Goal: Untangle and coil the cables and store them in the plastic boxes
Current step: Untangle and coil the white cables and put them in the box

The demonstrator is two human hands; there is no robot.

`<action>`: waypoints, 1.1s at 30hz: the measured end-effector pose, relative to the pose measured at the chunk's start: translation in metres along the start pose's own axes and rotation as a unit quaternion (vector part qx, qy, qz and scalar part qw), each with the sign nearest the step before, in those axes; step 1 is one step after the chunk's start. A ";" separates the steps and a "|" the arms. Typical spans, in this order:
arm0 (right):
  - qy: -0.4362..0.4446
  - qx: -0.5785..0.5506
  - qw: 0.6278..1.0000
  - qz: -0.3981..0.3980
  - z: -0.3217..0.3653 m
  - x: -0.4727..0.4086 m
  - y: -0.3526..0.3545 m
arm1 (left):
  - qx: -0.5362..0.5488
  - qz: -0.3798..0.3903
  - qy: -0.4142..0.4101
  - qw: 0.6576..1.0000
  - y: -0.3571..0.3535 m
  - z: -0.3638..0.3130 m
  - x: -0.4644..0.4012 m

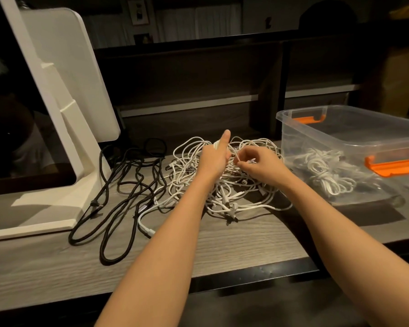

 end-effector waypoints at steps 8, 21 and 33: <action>-0.085 0.095 0.990 -0.057 -0.016 -0.004 0.000 | 0.073 -0.085 -0.012 0.994 0.003 0.010 -0.005; 0.007 0.138 0.964 -0.226 0.007 0.007 0.010 | 0.402 -0.010 0.056 0.914 -0.004 0.009 -0.001; 0.034 0.225 0.949 -0.220 0.009 0.007 0.016 | 0.005 0.029 0.052 0.998 -0.001 0.005 -0.005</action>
Point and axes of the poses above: each hand's wrist, its own x-axis away from the middle knuckle, its own y-axis out of the back of the hand, z = x × y, the point moved 4 cm from there along -x, towards the middle knuckle, and after that the axes turned 15 degrees about z, right-handed, at the moved point
